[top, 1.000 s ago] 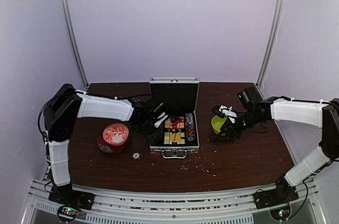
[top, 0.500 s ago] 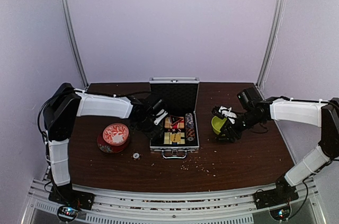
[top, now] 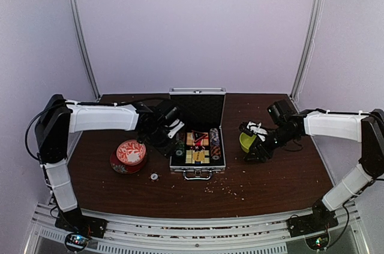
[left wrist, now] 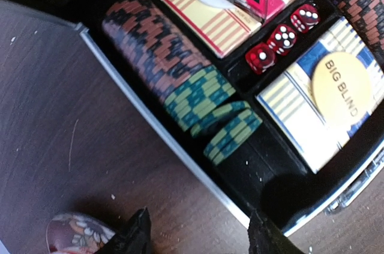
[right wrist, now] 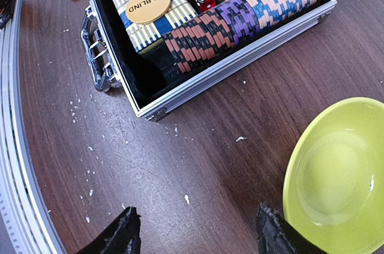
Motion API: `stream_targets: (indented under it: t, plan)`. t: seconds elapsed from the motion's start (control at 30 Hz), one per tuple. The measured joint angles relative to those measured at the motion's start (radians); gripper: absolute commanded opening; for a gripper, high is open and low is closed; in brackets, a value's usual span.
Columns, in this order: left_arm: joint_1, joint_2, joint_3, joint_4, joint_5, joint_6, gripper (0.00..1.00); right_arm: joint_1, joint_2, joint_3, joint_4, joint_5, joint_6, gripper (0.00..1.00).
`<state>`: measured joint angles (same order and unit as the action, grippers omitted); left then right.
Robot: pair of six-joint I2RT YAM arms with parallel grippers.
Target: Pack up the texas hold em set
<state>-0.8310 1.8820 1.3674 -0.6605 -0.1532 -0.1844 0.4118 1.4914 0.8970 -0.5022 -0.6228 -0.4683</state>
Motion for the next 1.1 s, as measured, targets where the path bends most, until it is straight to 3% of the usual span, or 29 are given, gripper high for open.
stream_targets:
  t: [0.37, 0.6, 1.1]
  plan:
    - [-0.011, -0.159, -0.137, -0.139, 0.016, -0.060, 0.55, 0.000, 0.000, 0.000, -0.003, -0.005, 0.000, 0.67]
    - [-0.011, -0.162, -0.231, -0.155, 0.046, -0.080, 0.57, 0.002, 0.000, 0.002, -0.003, -0.006, -0.001, 0.67]
    - [-0.013, -0.112, -0.241, -0.113, 0.114, -0.076, 0.56, 0.002, 0.000, 0.002, -0.003, -0.006, -0.004, 0.67]
